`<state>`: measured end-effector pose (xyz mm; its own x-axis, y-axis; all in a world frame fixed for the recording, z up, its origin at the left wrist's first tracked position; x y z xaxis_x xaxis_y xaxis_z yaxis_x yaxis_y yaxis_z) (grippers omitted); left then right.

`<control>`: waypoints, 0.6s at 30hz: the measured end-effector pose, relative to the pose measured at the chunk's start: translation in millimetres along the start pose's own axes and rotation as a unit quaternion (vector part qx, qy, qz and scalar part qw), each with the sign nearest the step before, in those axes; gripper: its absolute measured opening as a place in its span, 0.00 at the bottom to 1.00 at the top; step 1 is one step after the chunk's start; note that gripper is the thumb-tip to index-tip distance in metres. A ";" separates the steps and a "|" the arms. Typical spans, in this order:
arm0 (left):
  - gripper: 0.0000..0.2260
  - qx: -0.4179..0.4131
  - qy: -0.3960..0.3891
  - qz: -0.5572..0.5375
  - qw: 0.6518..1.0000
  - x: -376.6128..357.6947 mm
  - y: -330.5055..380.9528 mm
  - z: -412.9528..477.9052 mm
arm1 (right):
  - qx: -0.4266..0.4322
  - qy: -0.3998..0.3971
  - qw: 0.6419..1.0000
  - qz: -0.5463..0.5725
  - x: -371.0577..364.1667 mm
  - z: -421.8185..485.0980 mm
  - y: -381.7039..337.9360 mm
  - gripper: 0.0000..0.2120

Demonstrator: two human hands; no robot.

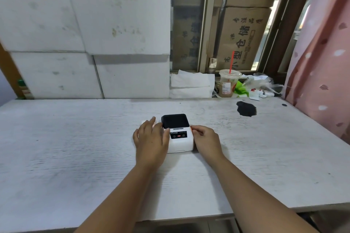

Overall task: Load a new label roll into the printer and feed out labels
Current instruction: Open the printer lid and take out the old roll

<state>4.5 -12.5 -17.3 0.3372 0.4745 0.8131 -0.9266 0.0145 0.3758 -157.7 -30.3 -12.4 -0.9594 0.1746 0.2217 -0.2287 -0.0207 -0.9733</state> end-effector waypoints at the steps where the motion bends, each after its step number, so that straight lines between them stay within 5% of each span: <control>1: 0.20 -0.004 0.005 0.000 1.000 0.2 0.6 -0.6 | 0.002 0.000 1.000 0.001 0.0 0.0 0.0 0.13; 7: 0.30 -0.042 -0.001 0.041 0.998 -2.4 1.8 -0.8 | -0.006 -0.005 1.000 0.019 0.0 0.8 1.7 0.11; 18: 0.22 -0.043 -0.026 0.071 0.996 -4.7 3.0 1.4 | -0.019 -0.002 1.000 0.009 -0.5 4.1 1.4 0.13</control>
<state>0.4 -16.0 -19.4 0.2082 0.4309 0.8781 -0.9755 0.0263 0.2184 -158.2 -34.4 -13.6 -0.9641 0.1708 0.2033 -0.2041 0.0131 -0.9789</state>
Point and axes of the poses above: each hand's wrist, its own z-axis towards the middle knuckle, its own x-axis out of the back of the hand, y = z × x, the point moved 1 cm from there along z, towards the middle knuckle, and after that the axes turned 9 degrees about z, right-handed, at the moved point
